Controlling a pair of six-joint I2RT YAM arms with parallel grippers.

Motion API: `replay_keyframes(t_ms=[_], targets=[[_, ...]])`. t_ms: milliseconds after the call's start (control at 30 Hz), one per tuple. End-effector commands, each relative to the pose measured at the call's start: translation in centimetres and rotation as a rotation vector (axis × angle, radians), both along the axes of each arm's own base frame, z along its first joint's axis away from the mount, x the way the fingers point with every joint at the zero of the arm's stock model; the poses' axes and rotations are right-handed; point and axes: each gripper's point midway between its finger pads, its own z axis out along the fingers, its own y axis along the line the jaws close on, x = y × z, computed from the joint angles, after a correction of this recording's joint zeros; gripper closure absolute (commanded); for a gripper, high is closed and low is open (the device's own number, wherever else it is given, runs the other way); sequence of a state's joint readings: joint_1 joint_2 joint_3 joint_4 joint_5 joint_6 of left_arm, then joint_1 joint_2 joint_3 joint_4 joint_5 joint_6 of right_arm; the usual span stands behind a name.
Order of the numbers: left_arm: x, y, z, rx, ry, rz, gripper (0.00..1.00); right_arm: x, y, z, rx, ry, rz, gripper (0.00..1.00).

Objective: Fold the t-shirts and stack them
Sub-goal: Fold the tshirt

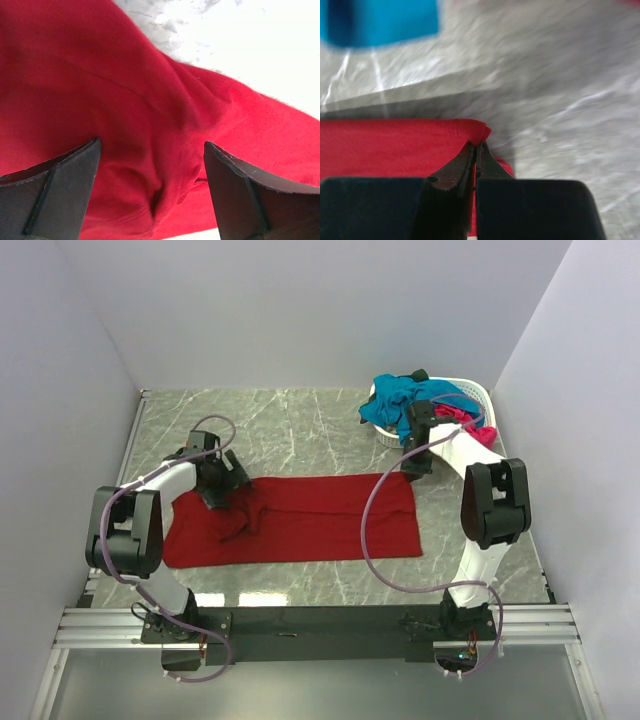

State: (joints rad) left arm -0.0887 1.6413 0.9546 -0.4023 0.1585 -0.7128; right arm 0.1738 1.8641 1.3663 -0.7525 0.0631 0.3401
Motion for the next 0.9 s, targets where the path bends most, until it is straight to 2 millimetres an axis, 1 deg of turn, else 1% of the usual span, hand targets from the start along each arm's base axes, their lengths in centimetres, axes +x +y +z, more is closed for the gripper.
replay_keyframes(t_ms=[0, 33, 100, 133, 167, 200, 233, 267, 300, 333, 367, 400, 433, 467, 500, 533, 567, 600, 633, 667, 733, 767, 800, 833, 867], targets=[[1.7, -1.1, 3.2, -0.068, -0.060, 0.031, 0.10, 1.0, -2.5, 1.4, -0.107, -0.004, 0.004, 1.00], [1.9, -0.9, 4.1, -0.051, -0.067, 0.026, 0.10, 1.6, -2.4, 2.3, -0.106, -0.028, 0.007, 1.00], [2.3, 0.0, 5.5, -0.005, -0.097, 0.031, 0.09, 2.0, -2.0, 3.5, -0.081, -0.052, 0.012, 1.00], [2.4, 0.3, 6.1, 0.013, -0.109, 0.025, 0.08, 2.4, -1.7, 4.4, -0.072, -0.073, 0.013, 0.98], [2.6, 0.6, 7.1, 0.026, -0.120, 0.027, 0.08, 2.5, -1.4, 4.9, -0.063, -0.083, 0.020, 0.87], [2.7, 1.0, 8.1, 0.040, -0.145, 0.037, 0.07, 2.4, -1.0, 5.4, -0.054, -0.085, 0.021, 0.80], [2.7, 1.2, 8.6, 0.046, -0.155, 0.041, 0.07, 2.7, -0.7, 6.4, -0.051, -0.109, 0.024, 0.74], [2.5, 1.5, 9.0, 0.052, -0.161, 0.048, 0.07, 2.7, -0.5, 7.0, -0.053, -0.118, 0.028, 0.65], [2.3, 2.0, 9.8, 0.062, -0.183, 0.066, 0.07, 2.4, 0.1, 7.9, -0.061, -0.131, 0.043, 0.62], [2.0, 2.3, 10.0, 0.068, -0.189, 0.080, 0.06, 2.4, 0.5, 8.6, -0.066, -0.148, 0.050, 0.61], [1.1, 2.6, 9.4, 0.079, -0.174, 0.091, 0.06, 2.2, 1.1, 9.1, -0.067, -0.157, 0.063, 0.58], [0.6, 3.2, 9.8, 0.087, -0.189, 0.112, 0.06, 1.7, 2.2, 10.0, -0.066, -0.174, 0.086, 0.57], [0.1, 3.8, 9.5, 0.096, -0.182, 0.139, 0.06, 1.5, 3.0, 10.5, -0.062, -0.182, 0.102, 0.57], [-1.1, 4.2, 8.2, 0.100, -0.150, 0.153, 0.06, 1.1, 3.8, 10.8, -0.057, -0.188, 0.119, 0.56], [-1.7, 5.0, 7.7, 0.100, -0.139, 0.181, 0.06, 0.8, 4.6, 11.0, -0.049, -0.189, 0.128, 0.56], [-2.3, 5.3, 7.7, 0.091, -0.140, 0.194, 0.07, 0.0, 6.7, 11.5, -0.035, -0.198, 0.178, 0.56], [-3.6, 5.3, 6.3, 0.094, -0.103, 0.196, 0.07, -0.4, 7.9, 11.7, -0.022, -0.201, 0.201, 0.56], [-4.0, 6.5, 6.3, 0.098, -0.108, 0.234, 0.07, -0.9, 9.3, 11.8, 0.000, -0.205, 0.220, 0.56], [-4.6, 6.8, 6.0, 0.105, -0.099, 0.241, 0.07, -2.0, 12.0, 11.8, 0.048, -0.196, 0.279, 0.56], [-5.5, 7.0, 5.1, 0.111, -0.076, 0.248, 0.07, -2.6, 13.5, 11.7, 0.078, -0.191, 0.309, 0.56], [-6.1, 7.6, 4.9, 0.111, -0.079, 0.268, 0.07, -3.1, 16.7, 11.8, 0.146, -0.190, 0.344, 0.56], [-6.7, 7.7, 4.3, 0.107, -0.065, 0.271, 0.07, -4.3, 19.1, 11.8, 0.177, -0.184, 0.399, 0.56], [-6.9, 8.0, 4.3, 0.103, -0.069, 0.279, 0.07, -4.7, 20.9, 11.1, 0.213, -0.161, 0.422, 0.56], [-7.3, 8.0, 3.8, 0.094, -0.058, 0.283, 0.07, -5.0, 22.5, 11.5, 0.239, -0.165, 0.451, 0.56], [-7.2, 7.7, 3.9, 0.071, -0.069, 0.274, 0.08, -6.3, 24.7, 11.5, 0.273, -0.145, 0.503, 0.56]])
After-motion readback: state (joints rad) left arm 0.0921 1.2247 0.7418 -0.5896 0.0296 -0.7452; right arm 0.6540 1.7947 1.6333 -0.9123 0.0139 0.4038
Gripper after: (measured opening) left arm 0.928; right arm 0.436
